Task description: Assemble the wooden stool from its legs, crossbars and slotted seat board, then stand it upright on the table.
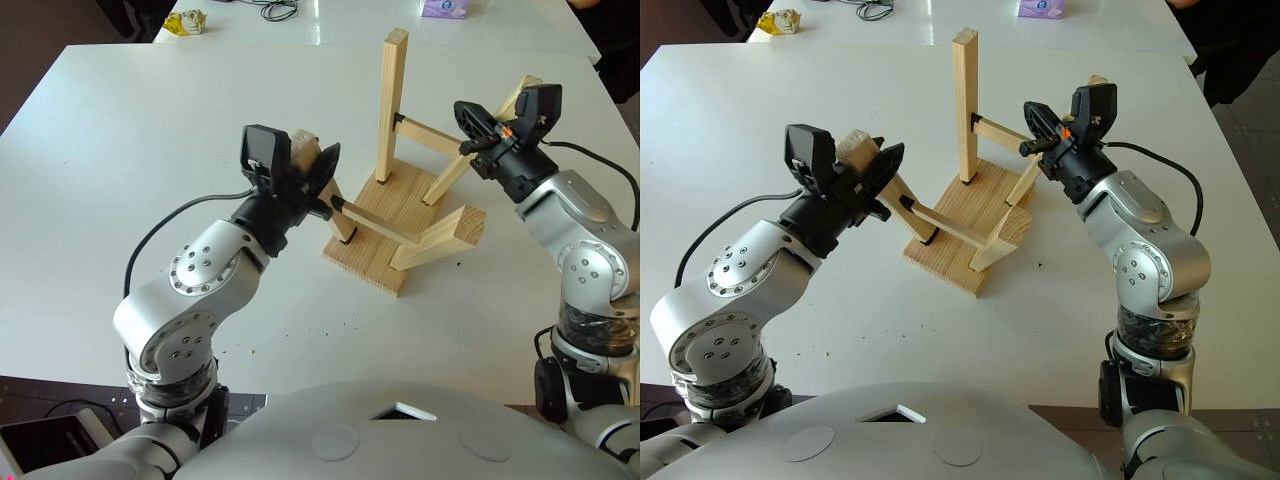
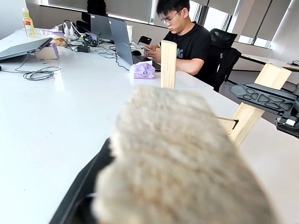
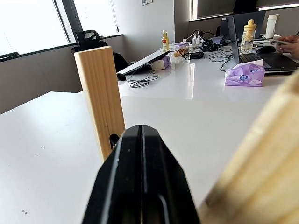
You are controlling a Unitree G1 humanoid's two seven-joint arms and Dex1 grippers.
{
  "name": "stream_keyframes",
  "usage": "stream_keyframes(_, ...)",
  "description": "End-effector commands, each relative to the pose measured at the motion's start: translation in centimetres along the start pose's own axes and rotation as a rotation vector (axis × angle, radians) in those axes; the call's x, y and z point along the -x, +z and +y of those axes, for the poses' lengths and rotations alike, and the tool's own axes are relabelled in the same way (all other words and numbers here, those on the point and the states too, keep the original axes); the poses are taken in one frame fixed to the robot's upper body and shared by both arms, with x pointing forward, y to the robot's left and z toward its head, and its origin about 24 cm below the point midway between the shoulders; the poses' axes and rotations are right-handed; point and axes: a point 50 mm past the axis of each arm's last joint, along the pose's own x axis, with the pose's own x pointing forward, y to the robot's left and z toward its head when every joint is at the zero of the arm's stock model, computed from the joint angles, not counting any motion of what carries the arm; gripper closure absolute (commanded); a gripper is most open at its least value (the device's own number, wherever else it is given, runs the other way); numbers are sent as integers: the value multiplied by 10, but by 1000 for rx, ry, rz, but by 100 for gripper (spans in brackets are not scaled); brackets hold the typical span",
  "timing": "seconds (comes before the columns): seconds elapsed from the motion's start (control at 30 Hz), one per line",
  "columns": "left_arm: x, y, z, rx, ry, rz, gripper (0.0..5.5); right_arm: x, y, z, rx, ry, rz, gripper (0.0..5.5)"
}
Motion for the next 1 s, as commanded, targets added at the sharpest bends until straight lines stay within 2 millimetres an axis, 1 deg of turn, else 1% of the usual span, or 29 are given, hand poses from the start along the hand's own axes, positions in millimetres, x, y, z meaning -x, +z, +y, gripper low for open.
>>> stream_keyframes(0.03,3,3,5,-21,38,-12,311,0,4,1,22,38,-19,550)
stream_keyframes(0.13,5,1,7,-51,66,12,266,4,5,2,32,63,-34,550)
stream_keyframes(0.2,7,1,6,-50,71,9,228,9,15,6,29,118,-85,550)
stream_keyframes(0.27,12,4,4,-42,62,-12,202,13,27,10,9,178,-140,550)
stream_keyframes(0.37,20,12,-1,-20,-19,-76,198,16,37,12,-8,241,-176,550)
stream_keyframes(0.47,25,19,0,-33,-64,-115,198,20,46,9,-18,271,-205,550)
stream_keyframes(0.5,27,23,1,-36,-78,-134,198,23,52,2,-23,266,-222,550)
stream_keyframes(0.53,30,28,3,-42,-85,-160,198,27,58,-9,-33,230,-243,550)
stream_keyframes(0.63,41,48,12,-52,-93,-284,198,37,68,-58,-33,20,-267,550)
stream_keyframes(0.67,45,55,15,-55,-88,-326,198,40,68,-69,-25,-35,-259,550)
stream_keyframes(0.7,50,63,23,-54,-56,-378,198,39,65,-78,-5,-88,-233,550)
stream_keyframes(0.73,54,69,32,-47,-11,-410,198,38,60,-83,13,-124,-202,550)
stream_keyframes(0.77,60,71,45,-43,53,-411,198,36,50,-86,43,-159,-147,550)
stream_keyframes(0.8,64,68,59,-40,122,-370,198,34,40,-86,79,-176,-96,550)
stream_keyframes(0.83,68,56,75,-74,212,-265,198,32,28,-83,110,-191,-45,550)
stream_keyframes(0.9,75,28,100,-109,328,-57,198,28,7,-73,142,-209,14,550)
stream_keyframes(0.93,77,15,110,-128,365,26,198,26,0,-67,149,-221,29,550)
stream_keyframes(1.0,70,-6,118,-153,354,122,198,22,-11,-60,150,-259,43,550)
